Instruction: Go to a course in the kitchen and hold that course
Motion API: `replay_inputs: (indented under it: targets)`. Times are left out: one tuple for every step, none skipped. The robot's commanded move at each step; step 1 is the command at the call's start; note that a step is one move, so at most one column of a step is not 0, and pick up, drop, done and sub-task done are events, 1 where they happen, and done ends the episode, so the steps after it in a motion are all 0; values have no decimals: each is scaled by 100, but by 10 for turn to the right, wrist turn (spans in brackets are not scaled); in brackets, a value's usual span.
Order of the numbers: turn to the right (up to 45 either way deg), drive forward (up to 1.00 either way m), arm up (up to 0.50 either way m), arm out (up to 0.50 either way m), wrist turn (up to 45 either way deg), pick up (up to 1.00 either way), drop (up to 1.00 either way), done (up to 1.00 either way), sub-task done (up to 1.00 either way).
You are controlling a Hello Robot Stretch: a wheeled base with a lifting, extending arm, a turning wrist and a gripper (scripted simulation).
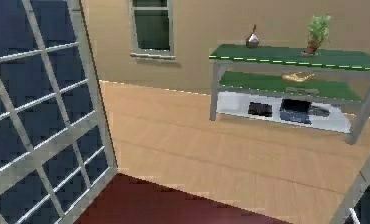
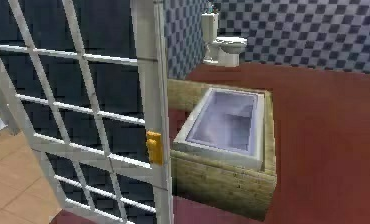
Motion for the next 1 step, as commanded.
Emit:
replay_inputs:
  targets:
    - [0, 100, 0, 0, 0, 0, 0, 0, 0]
